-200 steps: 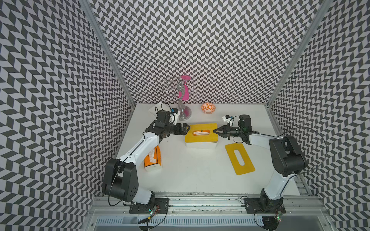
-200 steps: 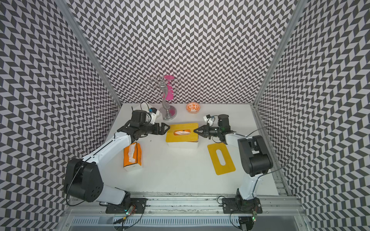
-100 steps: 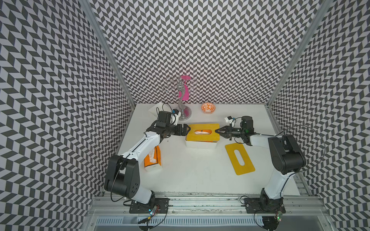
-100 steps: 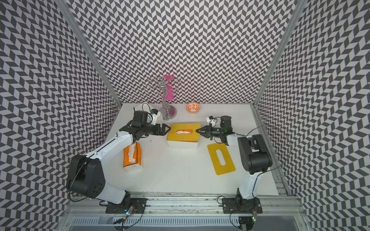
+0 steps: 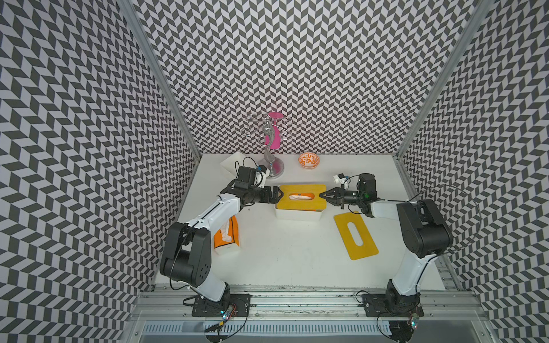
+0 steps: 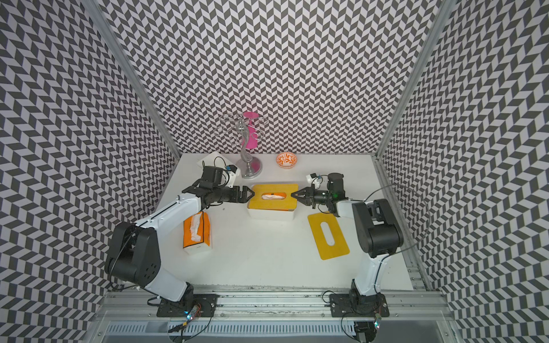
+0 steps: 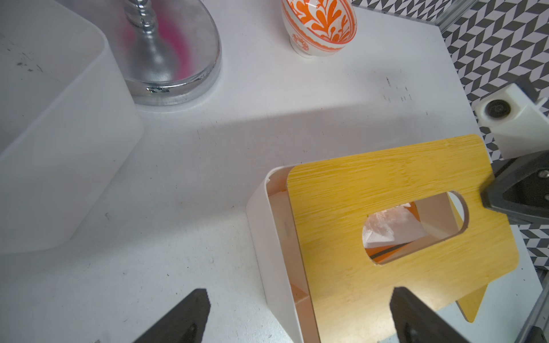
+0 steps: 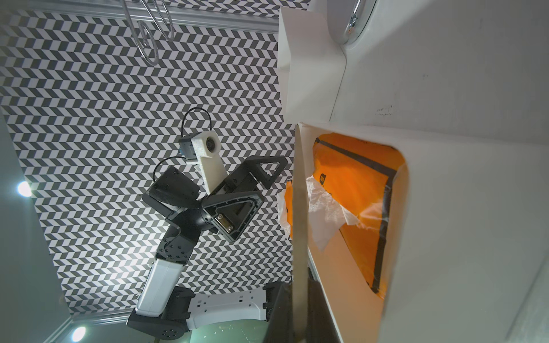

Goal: Put the tissue paper into the tissue box
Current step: Close the box lid on the tissue box.

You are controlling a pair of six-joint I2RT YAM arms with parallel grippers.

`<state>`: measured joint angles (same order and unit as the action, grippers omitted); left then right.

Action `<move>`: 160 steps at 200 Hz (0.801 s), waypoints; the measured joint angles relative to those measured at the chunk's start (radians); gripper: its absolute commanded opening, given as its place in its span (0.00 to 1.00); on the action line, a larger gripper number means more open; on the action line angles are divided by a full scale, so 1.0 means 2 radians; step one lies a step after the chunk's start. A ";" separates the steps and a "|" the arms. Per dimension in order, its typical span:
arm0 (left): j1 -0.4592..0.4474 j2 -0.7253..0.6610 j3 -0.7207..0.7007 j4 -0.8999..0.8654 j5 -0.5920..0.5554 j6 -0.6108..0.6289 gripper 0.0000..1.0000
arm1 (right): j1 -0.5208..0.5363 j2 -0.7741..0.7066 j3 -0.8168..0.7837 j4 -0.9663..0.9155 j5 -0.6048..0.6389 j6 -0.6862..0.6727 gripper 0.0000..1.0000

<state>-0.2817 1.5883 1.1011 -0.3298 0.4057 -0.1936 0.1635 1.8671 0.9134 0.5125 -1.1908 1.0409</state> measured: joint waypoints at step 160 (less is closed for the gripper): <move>0.000 0.042 0.000 0.007 0.055 -0.018 0.97 | 0.009 0.027 0.002 0.025 -0.009 0.015 0.00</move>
<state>-0.2817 1.6718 1.1015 -0.3153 0.5148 -0.2291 0.1822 1.9209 0.9176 0.5621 -1.2083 1.0710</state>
